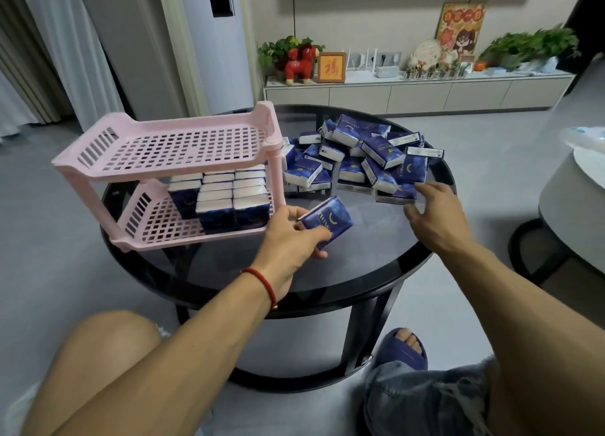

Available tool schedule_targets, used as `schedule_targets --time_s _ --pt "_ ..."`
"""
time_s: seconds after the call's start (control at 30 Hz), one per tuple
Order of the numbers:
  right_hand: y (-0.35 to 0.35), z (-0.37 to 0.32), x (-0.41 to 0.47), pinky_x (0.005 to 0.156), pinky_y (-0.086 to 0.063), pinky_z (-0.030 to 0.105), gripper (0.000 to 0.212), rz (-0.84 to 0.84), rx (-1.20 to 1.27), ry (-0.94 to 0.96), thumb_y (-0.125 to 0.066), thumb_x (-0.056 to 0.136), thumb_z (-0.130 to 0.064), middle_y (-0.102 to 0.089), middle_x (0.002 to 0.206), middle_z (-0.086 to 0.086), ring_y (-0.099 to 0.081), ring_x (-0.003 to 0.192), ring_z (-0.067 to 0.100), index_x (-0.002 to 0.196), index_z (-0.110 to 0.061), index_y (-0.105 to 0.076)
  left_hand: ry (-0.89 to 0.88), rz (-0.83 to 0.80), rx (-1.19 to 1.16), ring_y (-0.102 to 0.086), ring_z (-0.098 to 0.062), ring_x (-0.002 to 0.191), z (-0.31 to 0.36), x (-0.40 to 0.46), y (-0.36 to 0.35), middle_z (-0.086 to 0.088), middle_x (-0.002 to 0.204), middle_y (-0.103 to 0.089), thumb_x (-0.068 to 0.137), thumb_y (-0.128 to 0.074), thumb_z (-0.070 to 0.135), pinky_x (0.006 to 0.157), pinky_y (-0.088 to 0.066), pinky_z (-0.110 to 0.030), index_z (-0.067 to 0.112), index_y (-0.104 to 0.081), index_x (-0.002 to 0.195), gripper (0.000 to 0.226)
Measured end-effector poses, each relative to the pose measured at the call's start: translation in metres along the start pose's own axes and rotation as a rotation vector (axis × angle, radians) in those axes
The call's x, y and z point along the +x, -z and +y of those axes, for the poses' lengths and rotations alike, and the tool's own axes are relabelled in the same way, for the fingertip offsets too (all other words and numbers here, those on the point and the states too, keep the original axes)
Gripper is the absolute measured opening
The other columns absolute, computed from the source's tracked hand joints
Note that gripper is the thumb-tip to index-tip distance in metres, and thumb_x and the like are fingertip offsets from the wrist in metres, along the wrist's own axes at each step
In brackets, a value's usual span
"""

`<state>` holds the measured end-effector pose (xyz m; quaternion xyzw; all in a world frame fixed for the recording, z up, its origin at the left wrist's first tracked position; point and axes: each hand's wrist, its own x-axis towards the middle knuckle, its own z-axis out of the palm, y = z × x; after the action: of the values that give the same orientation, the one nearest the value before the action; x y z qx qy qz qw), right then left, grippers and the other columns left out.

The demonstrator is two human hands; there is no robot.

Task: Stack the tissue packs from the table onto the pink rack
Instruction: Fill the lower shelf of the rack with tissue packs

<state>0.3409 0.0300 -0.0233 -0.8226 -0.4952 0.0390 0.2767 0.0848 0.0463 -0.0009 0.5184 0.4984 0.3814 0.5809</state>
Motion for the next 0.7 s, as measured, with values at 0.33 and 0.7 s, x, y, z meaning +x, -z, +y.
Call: schedule_targets --time_s 0.33,0.7 --pt "-0.006 -0.026 -0.018 0.079 -0.054 0.046 0.025 -0.006 -0.131 0.164 -0.082 0.079 -0.027 -0.064 0.104 0.007 -0.059 0.095 0.032 0.097 -0.017 -0.068 0.035 -0.035 -0.094 -0.07 -0.03 0.071 0.0 0.0 0.01 -0.015 0.118 -0.066 0.09 -0.065 -0.008 0.09 -0.059 -0.056 0.015 -0.057 0.133 0.05" --pt "0.003 -0.041 -0.021 0.078 -0.053 0.038 0.038 -0.18 -0.11 0.112 -0.08 0.08 -0.036 -0.066 0.112 0.008 -0.059 0.097 0.027 0.11 -0.02 -0.062 0.115 -0.115 -0.194 -0.062 -0.031 0.075 0.006 -0.006 0.021 -0.024 0.097 -0.069 0.095 -0.056 -0.003 0.071 -0.062 -0.037 0.004 -0.071 0.103 0.018"
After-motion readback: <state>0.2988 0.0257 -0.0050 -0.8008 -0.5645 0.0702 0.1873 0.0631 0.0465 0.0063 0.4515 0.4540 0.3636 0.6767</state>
